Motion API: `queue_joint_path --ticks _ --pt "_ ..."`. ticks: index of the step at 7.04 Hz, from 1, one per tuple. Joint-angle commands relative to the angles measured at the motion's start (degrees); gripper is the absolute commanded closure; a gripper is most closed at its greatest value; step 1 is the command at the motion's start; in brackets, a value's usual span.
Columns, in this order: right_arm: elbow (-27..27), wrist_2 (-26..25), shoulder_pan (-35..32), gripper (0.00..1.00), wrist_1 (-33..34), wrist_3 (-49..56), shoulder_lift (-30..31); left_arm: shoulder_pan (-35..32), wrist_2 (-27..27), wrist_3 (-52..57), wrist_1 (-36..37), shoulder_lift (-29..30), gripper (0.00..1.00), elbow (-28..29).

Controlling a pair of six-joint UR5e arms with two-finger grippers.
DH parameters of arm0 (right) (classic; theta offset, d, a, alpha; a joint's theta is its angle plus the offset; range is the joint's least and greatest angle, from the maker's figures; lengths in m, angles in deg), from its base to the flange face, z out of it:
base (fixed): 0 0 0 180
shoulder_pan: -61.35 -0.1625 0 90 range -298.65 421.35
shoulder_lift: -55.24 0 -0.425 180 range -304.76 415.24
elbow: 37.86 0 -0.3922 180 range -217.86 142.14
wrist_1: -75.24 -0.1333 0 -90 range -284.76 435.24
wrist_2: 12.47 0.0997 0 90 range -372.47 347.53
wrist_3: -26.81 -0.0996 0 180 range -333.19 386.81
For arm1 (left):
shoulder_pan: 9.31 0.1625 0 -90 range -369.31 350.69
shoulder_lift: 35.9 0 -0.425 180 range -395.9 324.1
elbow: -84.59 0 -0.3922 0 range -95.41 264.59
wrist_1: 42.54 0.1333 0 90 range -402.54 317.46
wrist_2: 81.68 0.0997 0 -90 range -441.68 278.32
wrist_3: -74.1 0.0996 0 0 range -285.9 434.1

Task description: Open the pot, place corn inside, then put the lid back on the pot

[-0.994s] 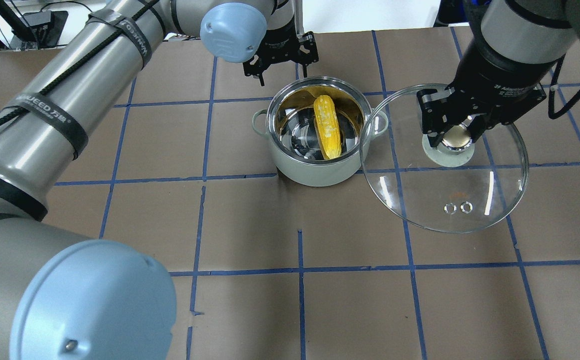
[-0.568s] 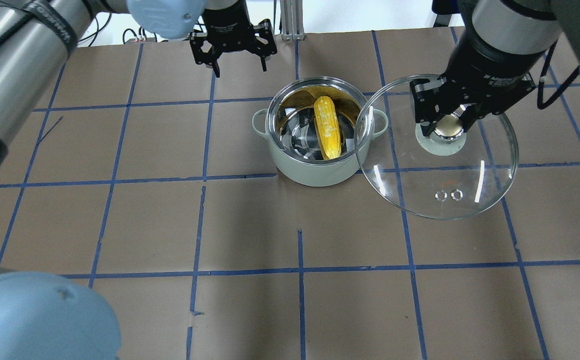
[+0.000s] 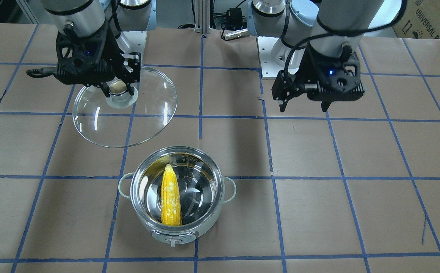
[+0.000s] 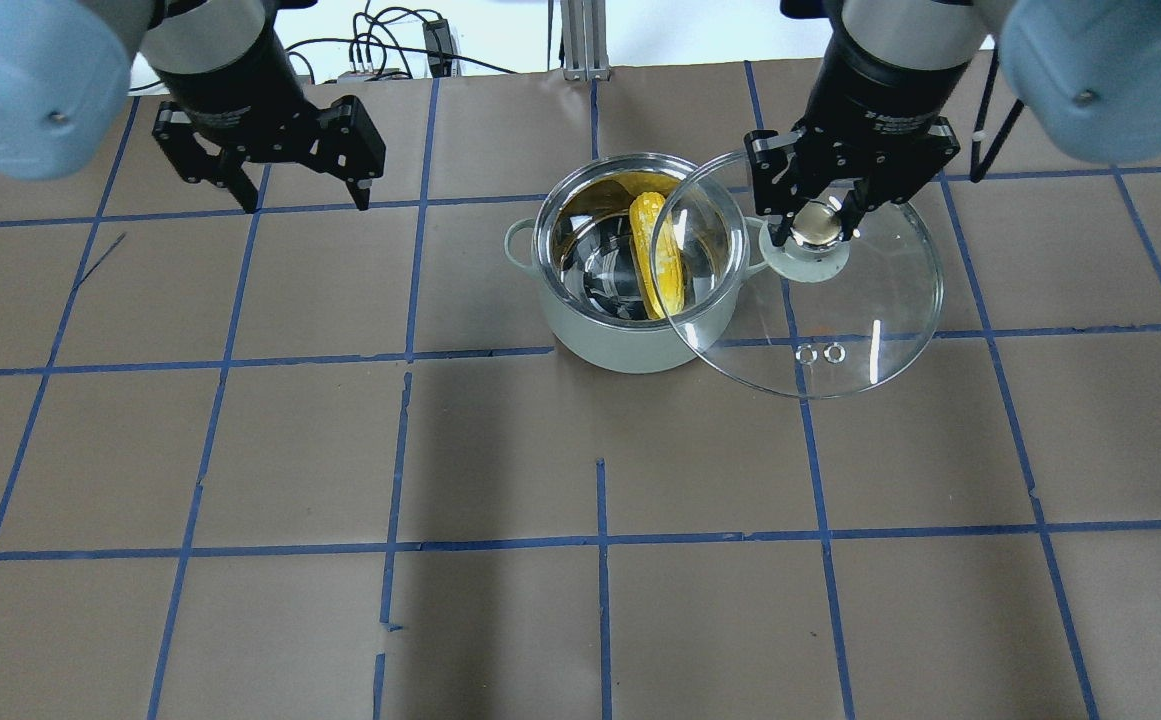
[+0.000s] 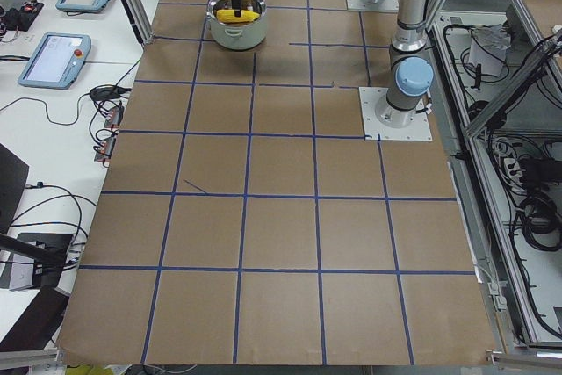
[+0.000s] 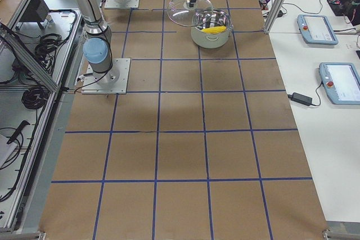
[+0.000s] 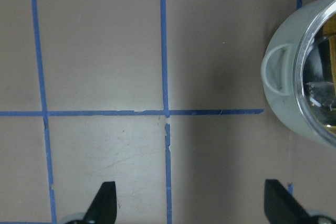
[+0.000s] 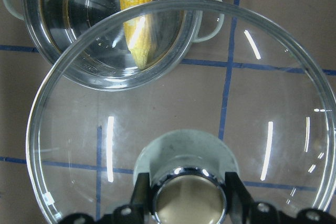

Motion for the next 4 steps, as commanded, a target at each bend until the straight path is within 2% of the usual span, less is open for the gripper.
queue_joint_path --ticks 1,4 --pt "-7.33 0.03 -2.96 0.90 -0.11 -2.97 -9.65 0.79 0.38 0.80 -0.67 -5.99 0.00 -5.92" --pt "-14.29 0.55 -5.16 0.90 3.30 -3.16 -19.86 1.14 -0.84 0.28 -0.41 -4.95 0.00 -5.08"
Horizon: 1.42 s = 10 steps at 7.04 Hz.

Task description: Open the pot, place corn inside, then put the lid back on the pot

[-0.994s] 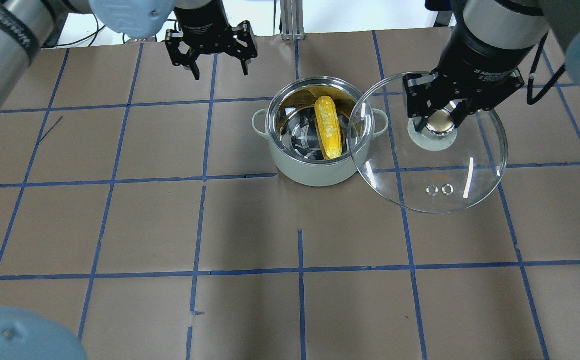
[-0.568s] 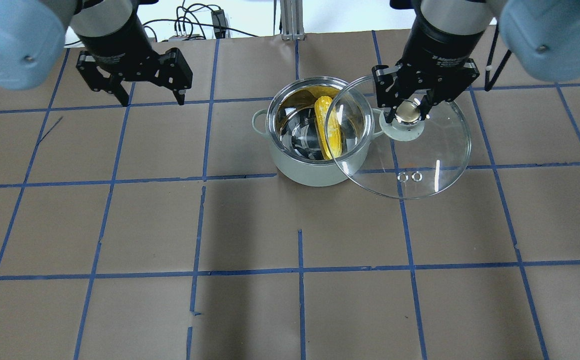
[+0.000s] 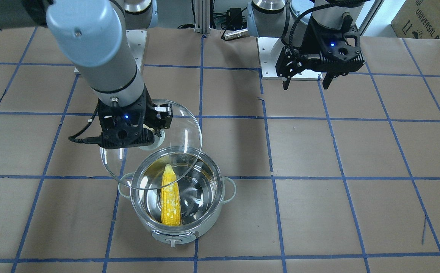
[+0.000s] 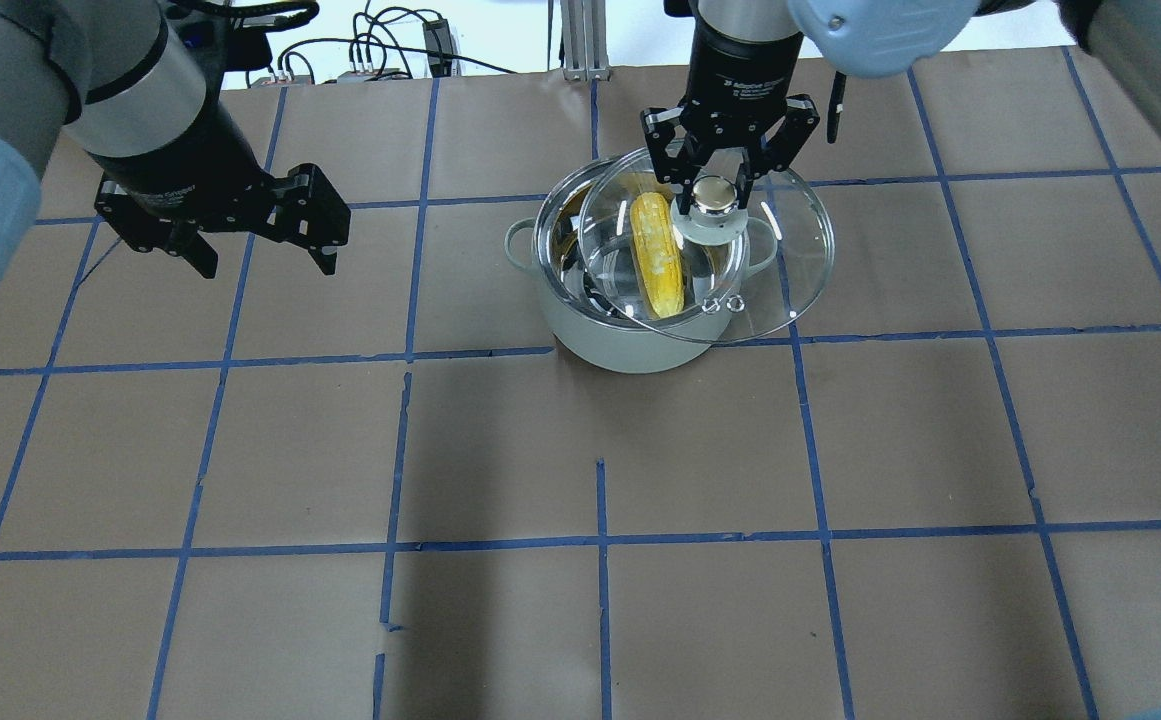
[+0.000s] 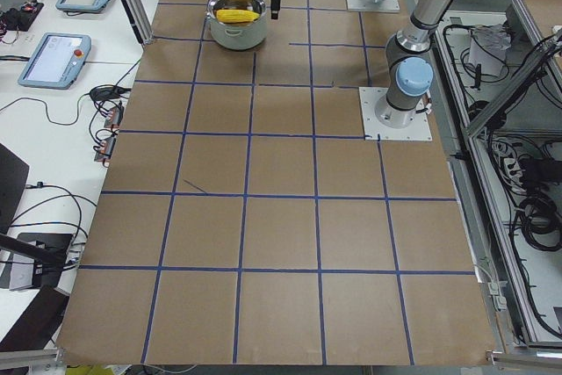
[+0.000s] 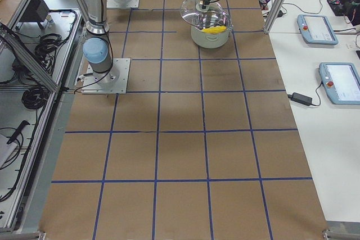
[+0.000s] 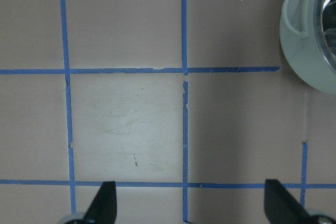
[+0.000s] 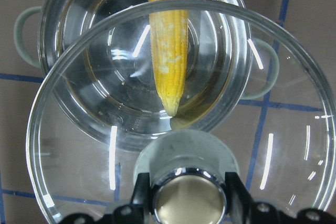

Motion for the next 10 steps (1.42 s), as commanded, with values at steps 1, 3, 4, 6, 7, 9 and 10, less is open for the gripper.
queue_joint_path --ticks 1,3,4,6,7,9,10 --pt "-5.63 0.24 -0.61 0.91 1.96 -0.13 -6.82 0.38 -0.50 0.93 0.06 1.87 0.00 2.91" --pt "-8.64 -0.11 -0.61 0.91 3.61 -0.13 -10.79 0.73 -0.15 2.34 -0.98 9.40 0.00 13.07" --pt "-9.78 -0.46 -0.61 0.91 5.11 -0.30 -11.85 1.08 0.20 3.39 -4.13 9.18 0.00 13.65" --pt "-10.23 -0.11 -0.61 0.91 5.39 -0.57 -12.38 1.70 0.38 7.52 -4.16 6.73 0.00 10.33" --pt "-11.02 0.07 -0.69 0.91 6.43 -1.53 -13.34 3.44 0.12 9.36 -2.86 5.15 0.00 8.31" --pt "-11.38 0.16 -2.36 0.91 6.35 -1.89 -13.97 5.20 0.03 11.99 -2.05 3.56 0.00 6.28" --pt "-11.38 0.16 -2.36 0.91 6.35 -2.58 -14.14 6.00 -0.49 12.53 -0.92 3.29 0.00 5.92"
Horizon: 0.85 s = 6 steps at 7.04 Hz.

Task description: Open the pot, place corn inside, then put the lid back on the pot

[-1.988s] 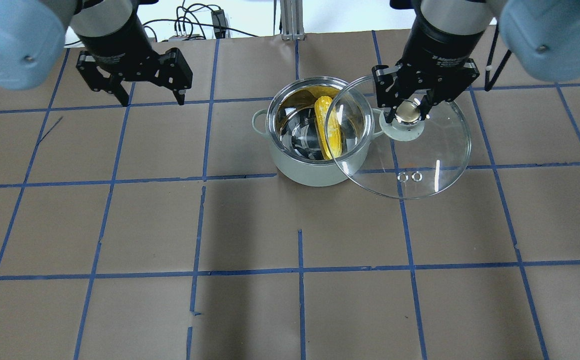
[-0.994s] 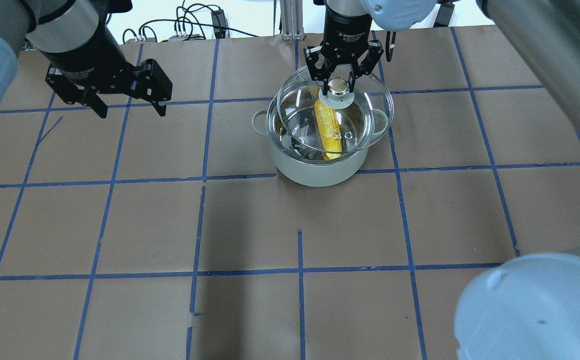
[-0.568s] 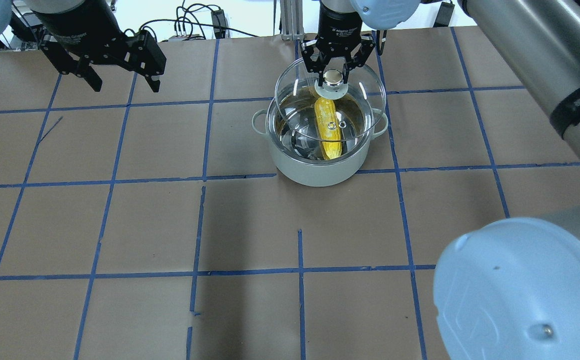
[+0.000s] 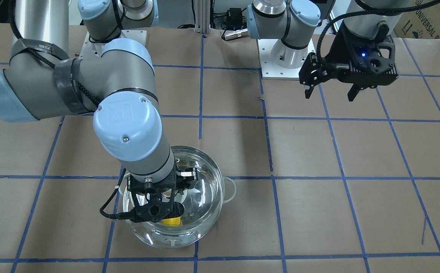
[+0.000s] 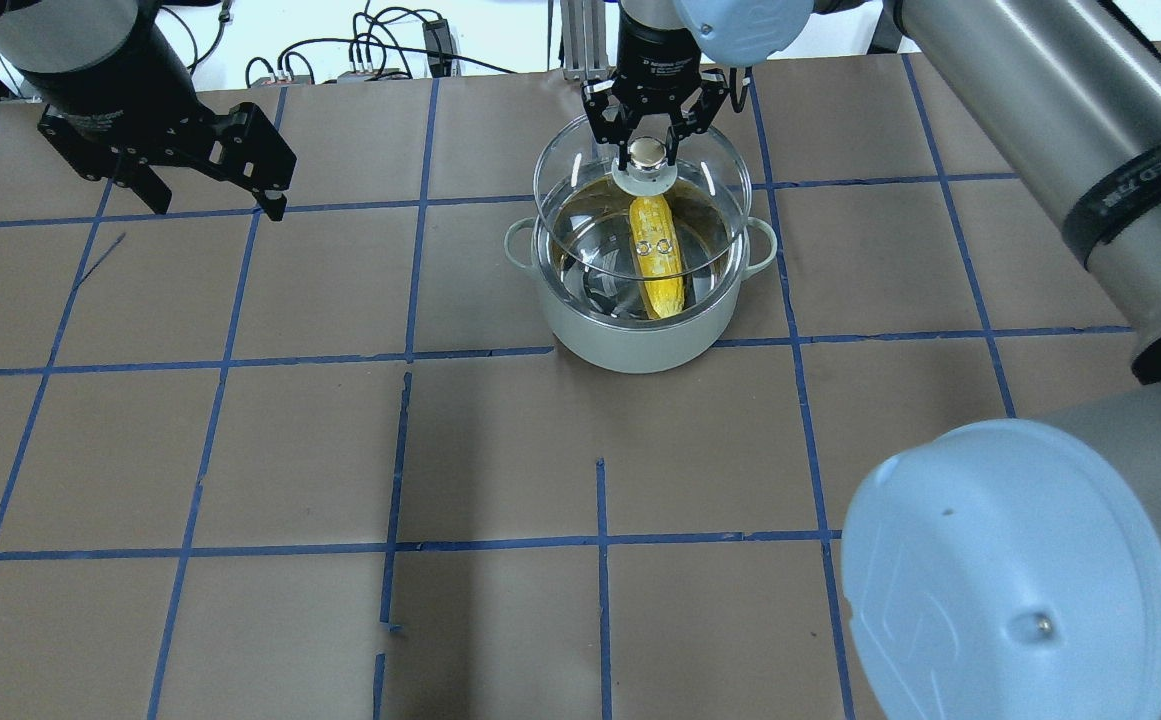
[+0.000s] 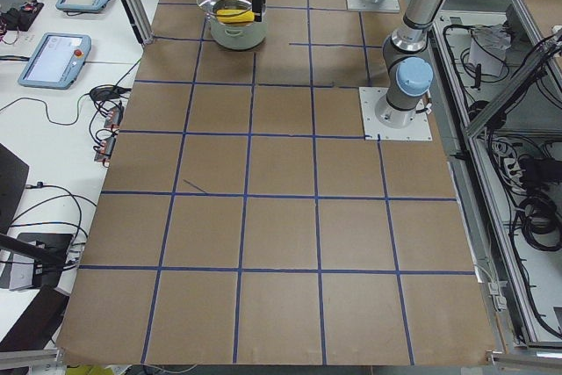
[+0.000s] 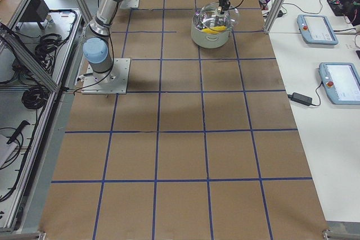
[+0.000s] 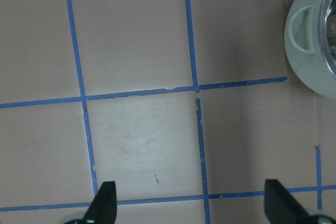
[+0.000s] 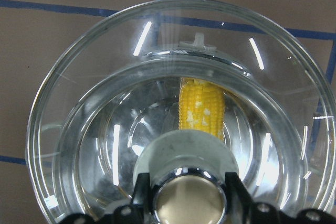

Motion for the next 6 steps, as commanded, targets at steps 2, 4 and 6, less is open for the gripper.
queue_joint_path --ticks 2,4,6 --pt "-0.16 0.02 -0.46 0.91 -0.42 -0.65 -0.83 0.72 -0.38 0.65 1.08 0.28 0.00 -0.30" --pt "-0.25 0.11 -0.37 0.91 -0.60 -0.91 -1.19 -0.68 -0.30 -3.92 1.17 0.81 0.00 -0.21" --pt "-0.25 0.55 -0.37 0.91 -1.21 -1.35 -1.19 -0.86 -0.30 -4.01 1.17 0.38 0.00 -0.38"
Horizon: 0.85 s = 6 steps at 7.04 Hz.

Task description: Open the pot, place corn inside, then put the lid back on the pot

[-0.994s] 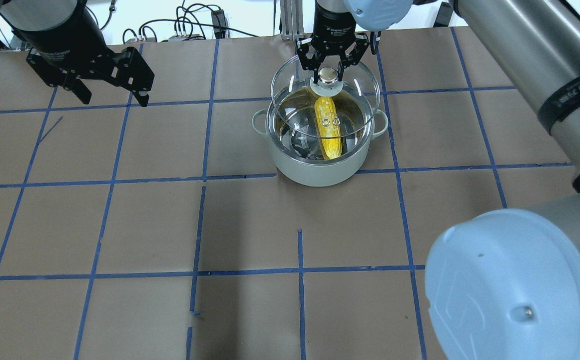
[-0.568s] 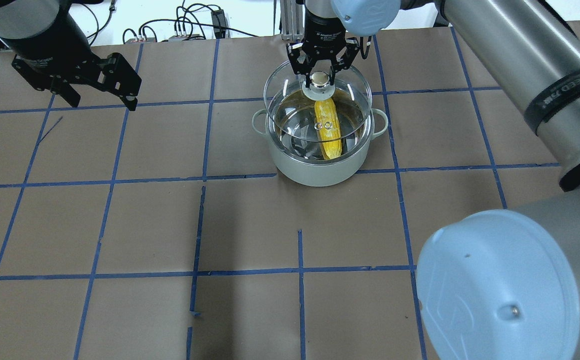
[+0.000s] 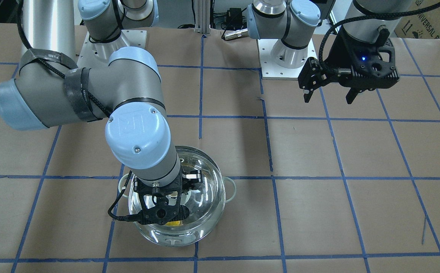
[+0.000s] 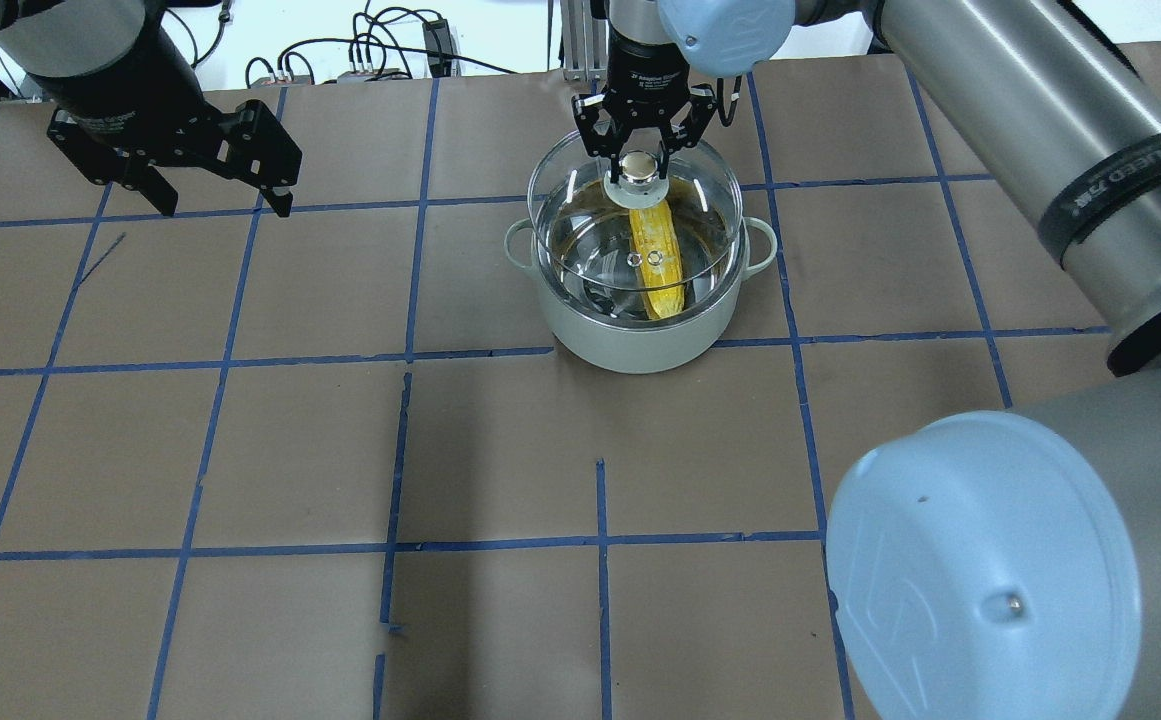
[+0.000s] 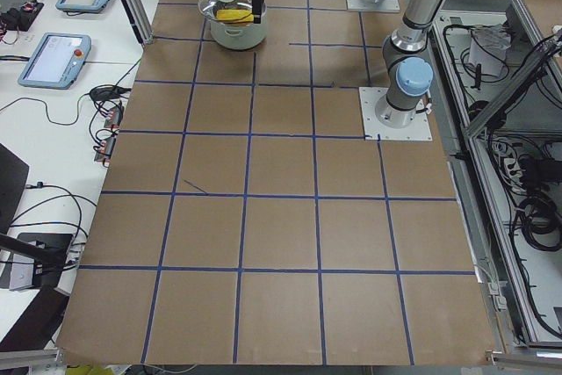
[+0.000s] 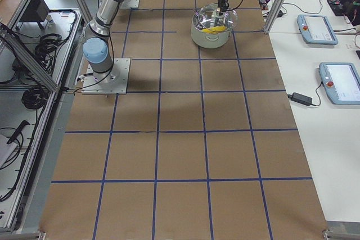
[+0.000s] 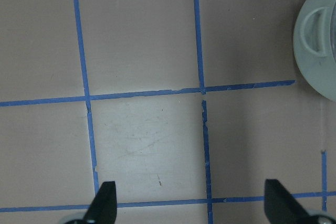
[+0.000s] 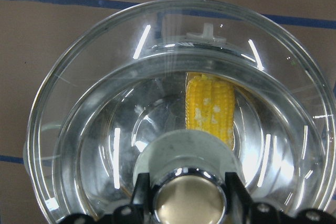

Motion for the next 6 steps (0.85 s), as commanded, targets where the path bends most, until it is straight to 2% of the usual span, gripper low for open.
queue_joint_path --ticks 1,6 --pt "0.08 0.19 -0.08 0.91 -0.46 -0.39 0.14 -0.23 0.02 -0.37 0.11 0.01 0.00 0.04" --pt "0.35 0.98 -0.79 0.91 -2.66 -0.57 0.58 -0.23 -0.07 -0.28 0.38 -0.86 0.00 -0.48"
